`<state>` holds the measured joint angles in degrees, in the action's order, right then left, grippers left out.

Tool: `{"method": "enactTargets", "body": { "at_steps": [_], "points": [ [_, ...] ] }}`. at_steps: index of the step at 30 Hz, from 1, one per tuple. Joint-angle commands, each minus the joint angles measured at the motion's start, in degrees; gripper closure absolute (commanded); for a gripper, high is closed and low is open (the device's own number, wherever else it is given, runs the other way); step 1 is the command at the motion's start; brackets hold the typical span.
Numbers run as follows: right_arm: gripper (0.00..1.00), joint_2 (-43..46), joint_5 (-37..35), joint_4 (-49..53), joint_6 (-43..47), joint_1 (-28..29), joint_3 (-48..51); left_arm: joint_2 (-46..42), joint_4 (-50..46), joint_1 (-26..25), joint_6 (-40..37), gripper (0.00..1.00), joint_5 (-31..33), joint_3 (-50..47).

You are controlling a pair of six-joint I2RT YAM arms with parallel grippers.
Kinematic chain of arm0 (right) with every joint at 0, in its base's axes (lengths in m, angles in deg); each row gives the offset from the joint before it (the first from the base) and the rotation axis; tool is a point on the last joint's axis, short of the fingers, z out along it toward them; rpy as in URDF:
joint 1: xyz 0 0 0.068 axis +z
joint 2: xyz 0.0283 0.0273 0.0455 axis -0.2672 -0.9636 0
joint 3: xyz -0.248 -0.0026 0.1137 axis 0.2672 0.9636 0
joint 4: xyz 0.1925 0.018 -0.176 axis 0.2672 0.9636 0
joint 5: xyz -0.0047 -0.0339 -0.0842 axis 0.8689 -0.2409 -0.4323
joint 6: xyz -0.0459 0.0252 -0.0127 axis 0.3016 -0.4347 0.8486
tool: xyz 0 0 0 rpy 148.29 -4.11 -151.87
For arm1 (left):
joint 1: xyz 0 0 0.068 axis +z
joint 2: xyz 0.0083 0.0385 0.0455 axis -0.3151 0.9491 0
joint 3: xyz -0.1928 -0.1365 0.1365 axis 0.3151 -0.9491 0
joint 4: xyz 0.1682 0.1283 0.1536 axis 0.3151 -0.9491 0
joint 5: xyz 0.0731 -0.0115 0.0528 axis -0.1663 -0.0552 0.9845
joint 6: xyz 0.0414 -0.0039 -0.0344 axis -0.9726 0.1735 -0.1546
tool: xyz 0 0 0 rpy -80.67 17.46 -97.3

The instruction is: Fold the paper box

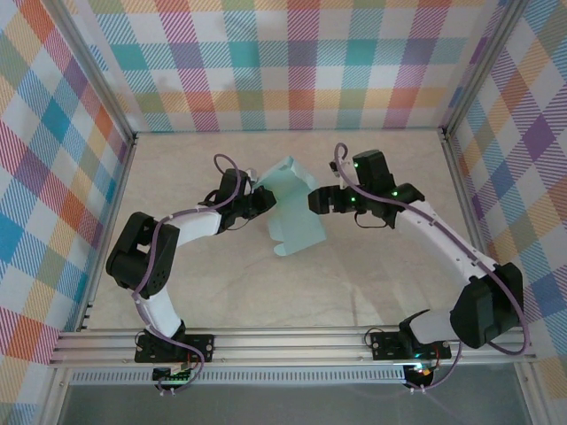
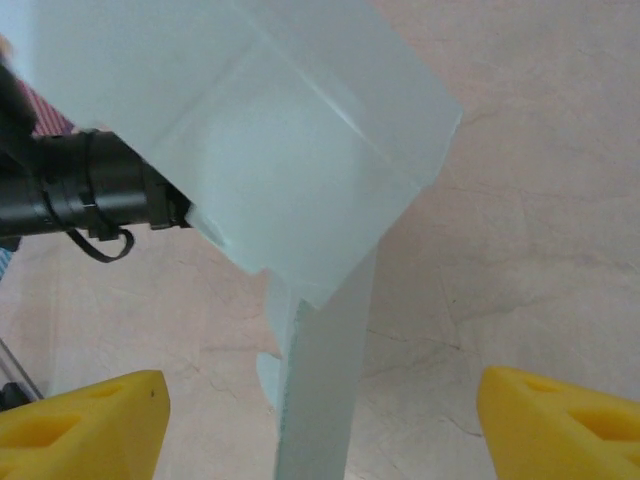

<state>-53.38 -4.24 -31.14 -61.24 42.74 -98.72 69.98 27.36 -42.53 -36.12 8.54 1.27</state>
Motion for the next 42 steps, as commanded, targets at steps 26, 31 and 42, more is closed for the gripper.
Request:
{"method": "enactTargets", "body": {
  "at_steps": [26,31,42],
  "points": [
    [0.55,-5.6,32.1,-34.0,-37.0,-15.1,14.7,-0.6,7.1,1.2,3.8,1.00,-5.3,0.3],
    [0.45,-3.1,28.5,-31.6,-32.8,-15.3,14.9,-1.6,5.2,1.1,2.1,1.00,-3.5,-0.2],
    [0.30,2.3,15.1,-4.5,-0.3,-12.9,-1.8,-2.3,2.7,1.1,-1.2,1.00,-3.1,0.2]
  ]
}}
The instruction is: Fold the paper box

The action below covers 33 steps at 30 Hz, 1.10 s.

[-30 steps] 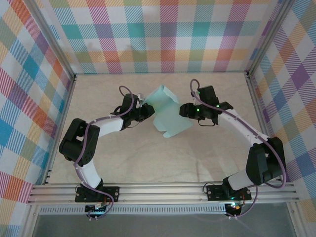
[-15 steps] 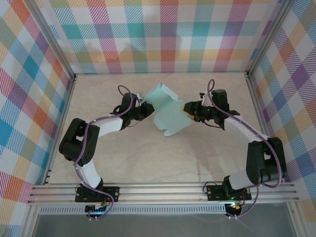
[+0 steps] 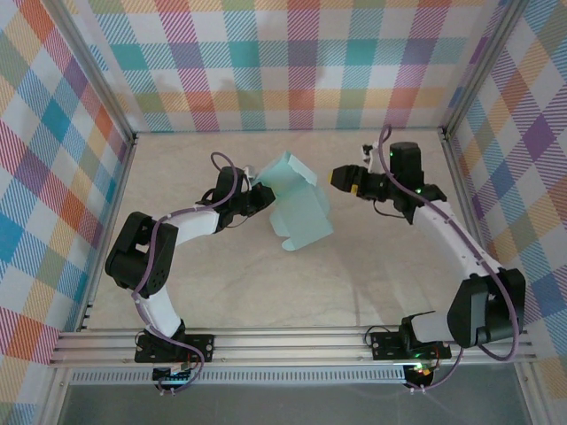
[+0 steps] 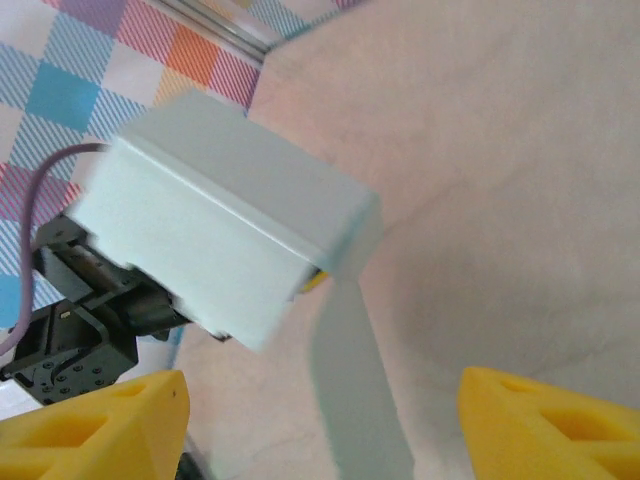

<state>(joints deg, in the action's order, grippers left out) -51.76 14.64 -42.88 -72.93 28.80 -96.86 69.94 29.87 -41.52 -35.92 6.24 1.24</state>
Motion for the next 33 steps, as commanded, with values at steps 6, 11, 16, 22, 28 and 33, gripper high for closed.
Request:
{"method": "enactTargets", "body": {
  "at_steps": [6,11,16,22,28,33],
  "points": [
    [0.41,-7.5,-0.9,9.8,16.5,2.1,-14.5,-2.7,0.7,0.1,-1.7,1.00,-1.9,0.0],
    [0.37,-16.8,2.3,13.9,20.9,3.7,-23.8,-3.4,0.8,0.1,-1.8,1.00,-2.5,-0.2],
    [0.39,-23.1,7.5,17.6,25.1,5.7,-30.4,-3.4,0.9,0.1,-1.6,1.00,-2.7,-0.1],
    [0.54,-24.7,6.0,21.4,28.7,8.7,-32.1,-3.1,0.6,0.1,-1.7,1.00,-2.7,0.2],
    [0.63,-23.1,-6.7,22.7,32.1,12.1,-30.8,-2.7,0.8,0.1,-1.4,1.00,-2.8,0.4],
    [0.59,-20.1,-20.1,19.6,35.2,15.1,-28.0,-2.0,1.0,0.1,-1.2,1.00,-3.3,0.8]
  ]
}}
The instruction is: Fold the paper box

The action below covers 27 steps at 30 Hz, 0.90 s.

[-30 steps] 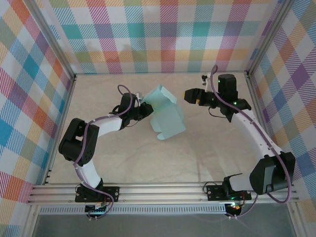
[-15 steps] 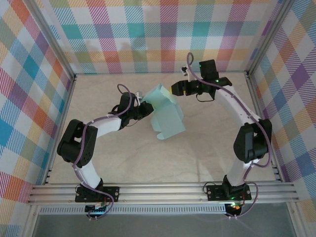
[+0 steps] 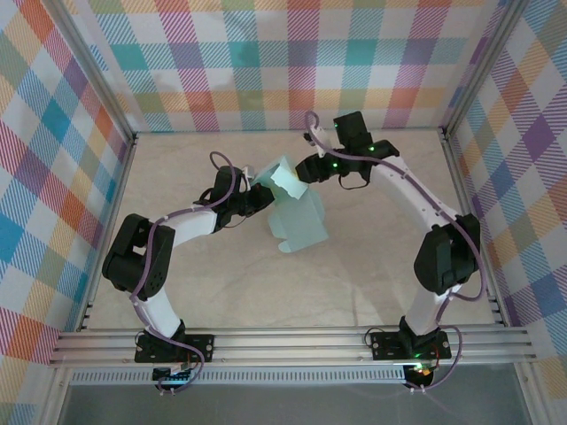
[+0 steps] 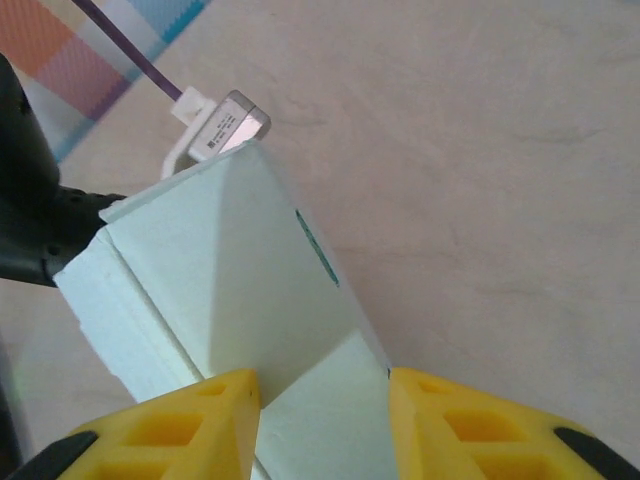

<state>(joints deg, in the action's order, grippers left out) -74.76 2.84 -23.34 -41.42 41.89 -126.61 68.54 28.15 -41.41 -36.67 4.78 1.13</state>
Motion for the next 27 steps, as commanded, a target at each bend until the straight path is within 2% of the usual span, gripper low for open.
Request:
{"method": "enactTargets", "body": {
  "at_steps": [1,3,5,8,17,27],
  "points": [
    [0.59,3.6,-10.1,-0.9,4.2,2.5,2.4,-0.5,2.7,0.0,-0.4,1.00,-1.8,1.0],
    [0.62,4.7,-13.1,-2.1,5.0,3.4,3.6,-0.2,2.7,0.0,-0.4,1.00,-1.7,1.0],
    [0.70,5.6,-13.9,-2.8,5.3,3.9,4.3,0.0,2.7,0.0,-0.5,1.00,-1.8,1.1],
    [0.74,7.0,-10.6,-4.3,5.2,3.9,5.9,0.4,2.9,0.1,-0.3,1.00,-1.9,1.2],
    [0.71,7.7,1.1,-5.5,4.8,3.9,7.8,0.9,3.2,0.0,-0.1,1.00,-2.2,1.2],
    [0.68,2.4,-4.6,-1.2,6.5,3.9,3.0,0.1,3.3,0.0,-0.1,1.00,-2.5,1.0]
  ]
}}
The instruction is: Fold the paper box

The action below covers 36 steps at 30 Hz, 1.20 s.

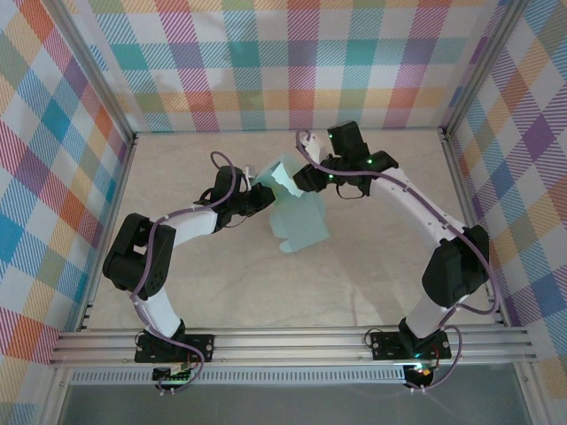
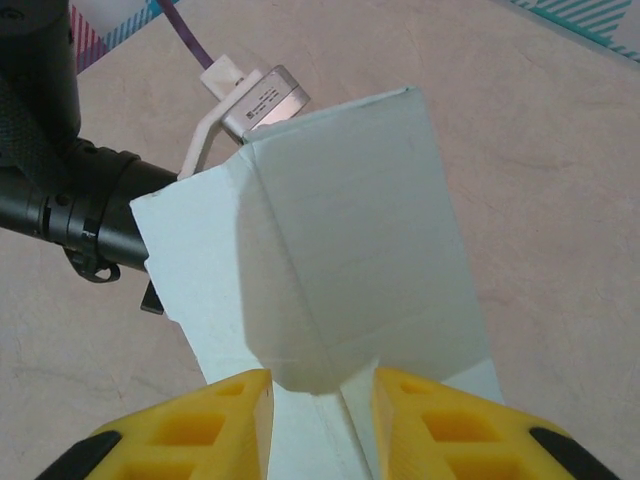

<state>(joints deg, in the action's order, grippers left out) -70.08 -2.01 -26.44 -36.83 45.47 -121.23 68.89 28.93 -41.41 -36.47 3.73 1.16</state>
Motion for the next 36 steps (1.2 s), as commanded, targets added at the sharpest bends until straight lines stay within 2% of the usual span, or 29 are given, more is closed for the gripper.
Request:
{"method": "enactTargets", "body": {
  "at_steps": [1,11,18,26,32,36],
  "points": [
    [0.67,-3.0,-0.4,2.2,2.2,0.4,-2.9,-0.4,2.6,0.0,-0.2,1.00,-1.5,1.0],
    [0.65,-7.5,-12.3,5.6,7.5,3.7,-6.4,-0.3,2.7,0.0,-0.1,1.00,-2.2,1.1],
    [0.67,-9.4,-21.6,4.8,10.1,5.9,-7.2,-0.1,2.8,0.0,-0.1,1.00,-2.5,1.1],
    [0.81,-10.6,-35.1,-0.3,13.3,9.7,-6.3,0.0,2.8,-0.2,0.1,1.00,-2.7,1.3],
    [0.90,-10.7,-38.8,-2.6,14.0,10.8,-5.1,-0.1,2.8,-0.2,0.2,1.00,-2.9,1.3],
    [1.00,-10.6,-40.7,-3.5,14.5,11.5,-4.4,-0.2,2.9,-0.2,0.2,1.00,-2.9,1.2]
  ]
}}
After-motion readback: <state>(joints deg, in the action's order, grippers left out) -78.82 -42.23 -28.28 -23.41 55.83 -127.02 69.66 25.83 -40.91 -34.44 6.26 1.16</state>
